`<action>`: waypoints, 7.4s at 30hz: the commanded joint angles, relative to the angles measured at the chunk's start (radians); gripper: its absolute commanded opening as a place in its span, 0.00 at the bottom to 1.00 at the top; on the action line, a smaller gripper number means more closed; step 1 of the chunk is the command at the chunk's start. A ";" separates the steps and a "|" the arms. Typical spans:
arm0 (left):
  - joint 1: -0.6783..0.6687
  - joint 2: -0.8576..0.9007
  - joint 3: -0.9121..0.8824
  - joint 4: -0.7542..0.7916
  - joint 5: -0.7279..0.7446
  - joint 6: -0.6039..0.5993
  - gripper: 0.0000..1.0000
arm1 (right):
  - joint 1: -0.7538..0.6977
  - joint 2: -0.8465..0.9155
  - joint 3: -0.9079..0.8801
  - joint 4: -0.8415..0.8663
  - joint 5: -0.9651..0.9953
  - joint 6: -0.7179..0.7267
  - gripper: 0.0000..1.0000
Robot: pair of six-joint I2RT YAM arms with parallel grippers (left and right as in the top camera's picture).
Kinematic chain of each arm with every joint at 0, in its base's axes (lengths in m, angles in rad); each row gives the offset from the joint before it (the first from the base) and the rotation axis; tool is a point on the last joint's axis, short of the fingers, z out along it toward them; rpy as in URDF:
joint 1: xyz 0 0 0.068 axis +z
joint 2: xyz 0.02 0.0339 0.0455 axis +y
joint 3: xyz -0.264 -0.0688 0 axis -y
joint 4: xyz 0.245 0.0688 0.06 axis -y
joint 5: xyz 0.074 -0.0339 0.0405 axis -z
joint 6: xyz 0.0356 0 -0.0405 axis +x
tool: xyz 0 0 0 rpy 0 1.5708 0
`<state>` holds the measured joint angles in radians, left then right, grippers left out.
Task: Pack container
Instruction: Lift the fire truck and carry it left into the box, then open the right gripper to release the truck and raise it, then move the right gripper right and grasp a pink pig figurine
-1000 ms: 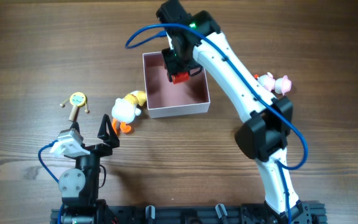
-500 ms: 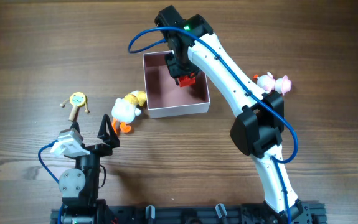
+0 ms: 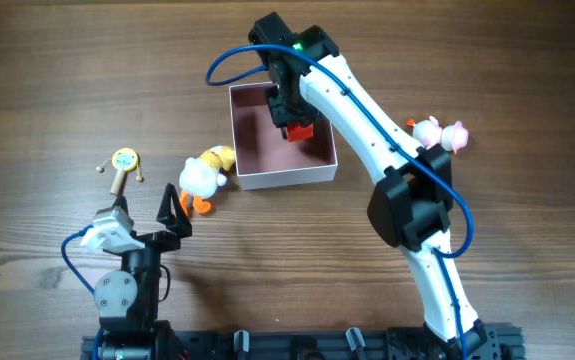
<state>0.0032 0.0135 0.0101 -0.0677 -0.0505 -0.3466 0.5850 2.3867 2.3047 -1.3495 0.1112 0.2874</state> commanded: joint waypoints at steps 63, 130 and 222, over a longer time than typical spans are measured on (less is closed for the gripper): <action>0.007 -0.011 -0.005 0.000 0.009 0.001 1.00 | -0.218 -0.047 0.016 -0.061 0.013 -0.262 0.89; 0.007 -0.011 -0.005 0.000 0.009 0.001 1.00 | -0.218 -0.047 -0.108 0.040 -0.131 0.054 0.04; 0.007 -0.011 -0.005 -0.001 0.009 0.001 1.00 | -0.639 -0.185 -0.170 -0.063 -0.148 0.684 1.00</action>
<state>0.0032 0.0135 0.0101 -0.0677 -0.0505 -0.3466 -0.0540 2.2166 2.2246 -1.4357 0.0097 0.7853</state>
